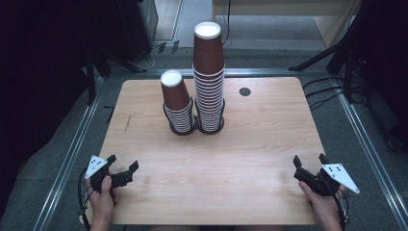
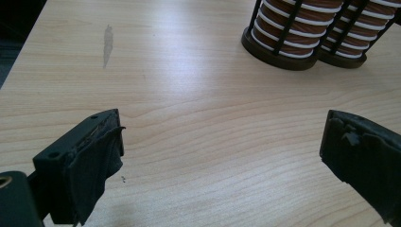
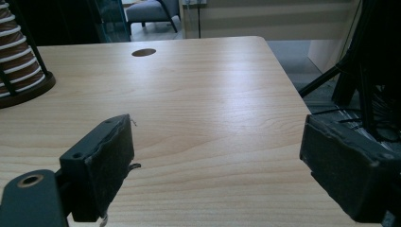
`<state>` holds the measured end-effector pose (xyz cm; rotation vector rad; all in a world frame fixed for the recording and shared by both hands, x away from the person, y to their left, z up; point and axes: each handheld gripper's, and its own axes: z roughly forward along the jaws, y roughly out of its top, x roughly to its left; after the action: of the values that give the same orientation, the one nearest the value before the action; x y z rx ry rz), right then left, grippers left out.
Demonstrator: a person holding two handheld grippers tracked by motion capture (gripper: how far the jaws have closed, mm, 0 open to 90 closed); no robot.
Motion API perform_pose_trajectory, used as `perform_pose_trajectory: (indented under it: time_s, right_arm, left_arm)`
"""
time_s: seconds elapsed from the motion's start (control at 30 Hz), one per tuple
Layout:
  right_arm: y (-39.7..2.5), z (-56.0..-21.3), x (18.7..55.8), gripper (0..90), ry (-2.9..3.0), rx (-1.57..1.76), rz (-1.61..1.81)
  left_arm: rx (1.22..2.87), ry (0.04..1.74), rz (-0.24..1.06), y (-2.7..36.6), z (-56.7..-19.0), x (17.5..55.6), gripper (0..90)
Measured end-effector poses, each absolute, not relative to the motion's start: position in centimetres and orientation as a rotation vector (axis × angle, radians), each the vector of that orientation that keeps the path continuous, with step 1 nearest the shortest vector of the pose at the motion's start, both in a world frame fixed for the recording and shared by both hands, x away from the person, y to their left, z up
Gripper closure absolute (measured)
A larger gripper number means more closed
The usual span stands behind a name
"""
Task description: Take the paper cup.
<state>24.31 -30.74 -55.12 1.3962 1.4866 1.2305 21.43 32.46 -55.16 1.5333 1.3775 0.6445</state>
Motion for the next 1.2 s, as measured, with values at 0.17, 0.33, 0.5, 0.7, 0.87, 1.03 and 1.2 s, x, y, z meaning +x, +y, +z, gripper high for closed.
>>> perform_pose_trajectory:
  time_s: [0.17, 0.33, 0.5, 0.7, 0.87, 1.03, 1.2]
  right_arm:
    - [-30.4, -55.1, 24.4, 9.7, 1.505, 1.381, 1.198]
    - [-29.9, -55.1, 24.8, 9.7, 1.54, 1.364, 1.124]
    - [-29.4, -54.7, 25.0, 9.7, 1.557, 1.343, 1.11]
    - [-28.5, -52.8, 25.1, 9.8, 1.549, 1.326, 1.145]
    - [-27.6, -51.1, 25.6, 11.0, 1.549, 1.345, 1.142]
    - [-26.5, -49.4, 26.2, 11.2, 1.56, 1.316, 1.171]
    - [-25.3, -48.0, 26.6, 11.4, 1.561, 1.288, 1.196]
  left_arm:
    - [1.495, 1.394, 0.623, 32.9, -55.2, 21.5, 0.7]
    - [1.471, 1.372, 0.564, 33.4, -55.3, 21.5, 0.7]
    - [1.465, 1.376, 0.613, 33.2, -55.3, 21.4, 0.7]
    - [1.504, 1.368, 0.626, 32.9, -55.2, 21.5, 0.7]
    - [1.494, 1.373, 0.61, 33.1, -55.2, 21.6, 0.7]
    - [1.482, 1.383, 0.6, 33.2, -55.2, 21.6, 0.7]
    - [1.488, 1.394, 0.618, 33.0, -55.2, 21.6, 0.7]
